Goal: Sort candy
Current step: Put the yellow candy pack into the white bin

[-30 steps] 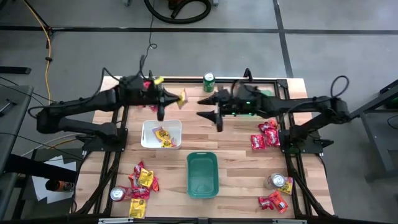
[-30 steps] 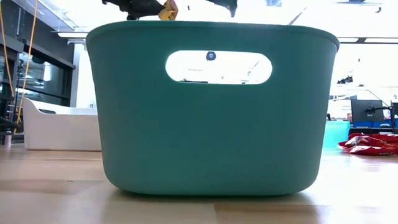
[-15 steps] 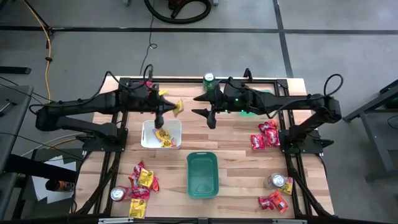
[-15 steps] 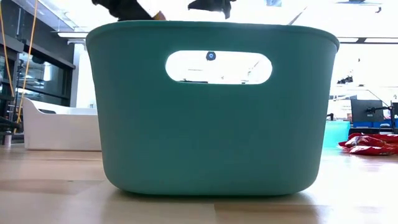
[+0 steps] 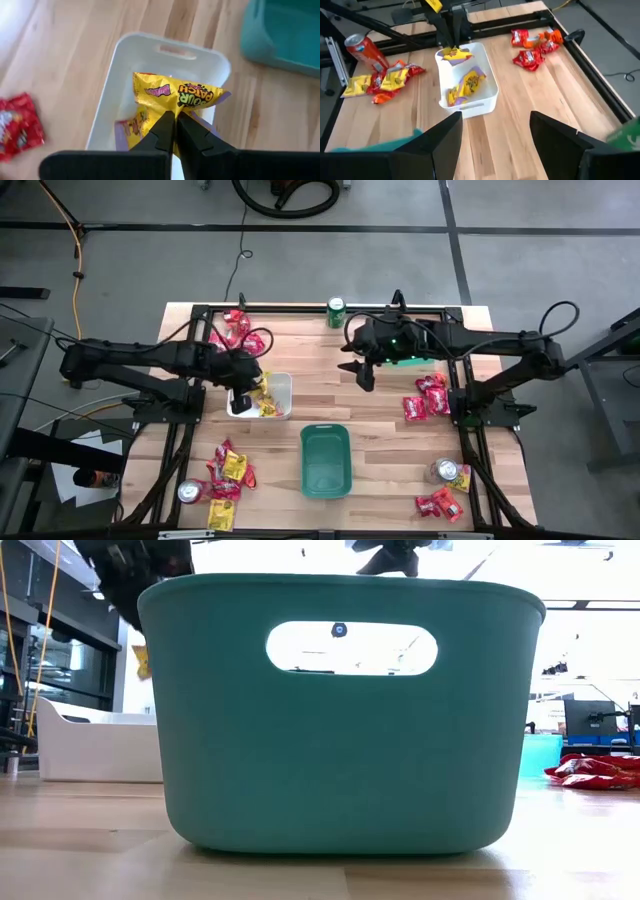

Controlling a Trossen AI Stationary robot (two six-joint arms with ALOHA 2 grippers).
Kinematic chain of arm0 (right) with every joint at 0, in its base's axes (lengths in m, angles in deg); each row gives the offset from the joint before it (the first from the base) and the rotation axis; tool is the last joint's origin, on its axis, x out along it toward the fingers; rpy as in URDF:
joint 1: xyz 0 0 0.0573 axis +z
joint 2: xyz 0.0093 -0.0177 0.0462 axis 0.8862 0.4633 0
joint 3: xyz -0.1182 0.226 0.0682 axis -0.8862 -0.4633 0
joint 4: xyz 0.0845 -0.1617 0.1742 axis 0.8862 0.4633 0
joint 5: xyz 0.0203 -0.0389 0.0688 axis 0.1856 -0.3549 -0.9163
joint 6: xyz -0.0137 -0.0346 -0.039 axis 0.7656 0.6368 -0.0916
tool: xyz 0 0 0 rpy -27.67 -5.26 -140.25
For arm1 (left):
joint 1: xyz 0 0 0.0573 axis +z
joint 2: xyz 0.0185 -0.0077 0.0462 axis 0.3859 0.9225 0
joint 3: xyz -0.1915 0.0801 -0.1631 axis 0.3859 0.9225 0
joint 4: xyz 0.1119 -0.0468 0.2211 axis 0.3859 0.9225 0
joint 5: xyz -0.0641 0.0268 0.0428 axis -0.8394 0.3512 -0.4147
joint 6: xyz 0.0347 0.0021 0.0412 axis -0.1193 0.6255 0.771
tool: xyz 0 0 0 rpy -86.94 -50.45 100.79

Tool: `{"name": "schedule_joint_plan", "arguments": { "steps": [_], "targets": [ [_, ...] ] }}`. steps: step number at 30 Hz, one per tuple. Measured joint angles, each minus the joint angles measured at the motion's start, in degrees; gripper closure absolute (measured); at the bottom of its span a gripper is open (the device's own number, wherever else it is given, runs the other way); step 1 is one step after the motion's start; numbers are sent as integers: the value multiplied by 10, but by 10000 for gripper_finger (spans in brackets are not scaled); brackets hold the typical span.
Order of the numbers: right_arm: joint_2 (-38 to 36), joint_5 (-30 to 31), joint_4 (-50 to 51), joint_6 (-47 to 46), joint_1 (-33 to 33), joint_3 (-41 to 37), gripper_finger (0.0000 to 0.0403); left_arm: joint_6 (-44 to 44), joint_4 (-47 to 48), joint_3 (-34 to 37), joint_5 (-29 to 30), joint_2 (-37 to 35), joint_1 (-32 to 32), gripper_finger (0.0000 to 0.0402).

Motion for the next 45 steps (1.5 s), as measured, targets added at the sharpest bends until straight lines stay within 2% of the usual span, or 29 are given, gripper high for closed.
{"name": "schedule_joint_plan", "arguments": {
  "steps": [4,10,14,17,23,32,36,45],
  "targets": [
    [-7,0,28,-9,0,0,174,-24,7,14,-3,12,0,363],
    [-12,-1,69,-10,0,0,174,-26,9,13,-13,15,1,272],
    [-17,-22,96,-29,0,0,174,-26,10,-17,-4,13,1,216],
    [-25,-33,142,-53,0,0,174,-10,-21,-36,12,6,1,194],
    [-34,-29,255,-138,0,0,174,11,-179,-7,48,-13,6,188],
    [-39,-50,405,-274,51,0,174,-8,-285,43,-9,-17,32,188],
    [-41,-77,451,-342,99,0,174,6,-290,47,-11,-17,42,188],
    [-49,-219,592,-507,274,0,174,43,-294,47,-30,-17,61,188]
  ]
}}
